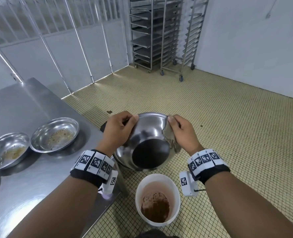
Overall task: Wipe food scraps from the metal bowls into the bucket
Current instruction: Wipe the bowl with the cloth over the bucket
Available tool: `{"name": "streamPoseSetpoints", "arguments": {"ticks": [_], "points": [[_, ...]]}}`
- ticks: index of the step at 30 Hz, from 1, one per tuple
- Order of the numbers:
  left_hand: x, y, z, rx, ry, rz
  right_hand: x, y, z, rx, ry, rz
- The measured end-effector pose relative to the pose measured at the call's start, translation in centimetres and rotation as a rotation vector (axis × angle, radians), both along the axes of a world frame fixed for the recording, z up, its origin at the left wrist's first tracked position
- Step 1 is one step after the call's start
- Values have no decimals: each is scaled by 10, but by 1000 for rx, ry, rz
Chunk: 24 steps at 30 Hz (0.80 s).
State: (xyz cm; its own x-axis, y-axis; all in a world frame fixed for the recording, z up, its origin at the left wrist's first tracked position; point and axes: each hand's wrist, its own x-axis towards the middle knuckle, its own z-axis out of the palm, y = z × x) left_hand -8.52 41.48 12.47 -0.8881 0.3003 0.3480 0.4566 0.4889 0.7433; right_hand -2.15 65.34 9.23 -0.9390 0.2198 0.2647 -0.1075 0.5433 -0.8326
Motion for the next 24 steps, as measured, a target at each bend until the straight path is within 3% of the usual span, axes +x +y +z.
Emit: {"name": "streamPoseSetpoints", "arguments": {"ticks": [3,5,7,10,12,15,18,21,24], "points": [[3,10,0,-90,25,-76,-14,-11,21,313,57,81],[1,12,0,-75,51,-77,-19,-14,29,420,85,93],[-2,7,1,0,23,-45,-18,-8,28,310,71,65],[-4,-4,2,159,-12,46,-10,5,8,-32,38,0],[-5,-8,-2,195,-26,59,-7,8,-3,-94,13,-51],[-8,-9,-7,33,-6,25,-5,1,5,-89,10,-34],[-8,0,-2,-139,43,-70,-9,-7,19,162,38,49],[-5,8,4,-162,74,-102,-13,-14,25,313,67,69],[-6,3,8,-62,39,-61,-8,-8,18,183,47,69]]}}
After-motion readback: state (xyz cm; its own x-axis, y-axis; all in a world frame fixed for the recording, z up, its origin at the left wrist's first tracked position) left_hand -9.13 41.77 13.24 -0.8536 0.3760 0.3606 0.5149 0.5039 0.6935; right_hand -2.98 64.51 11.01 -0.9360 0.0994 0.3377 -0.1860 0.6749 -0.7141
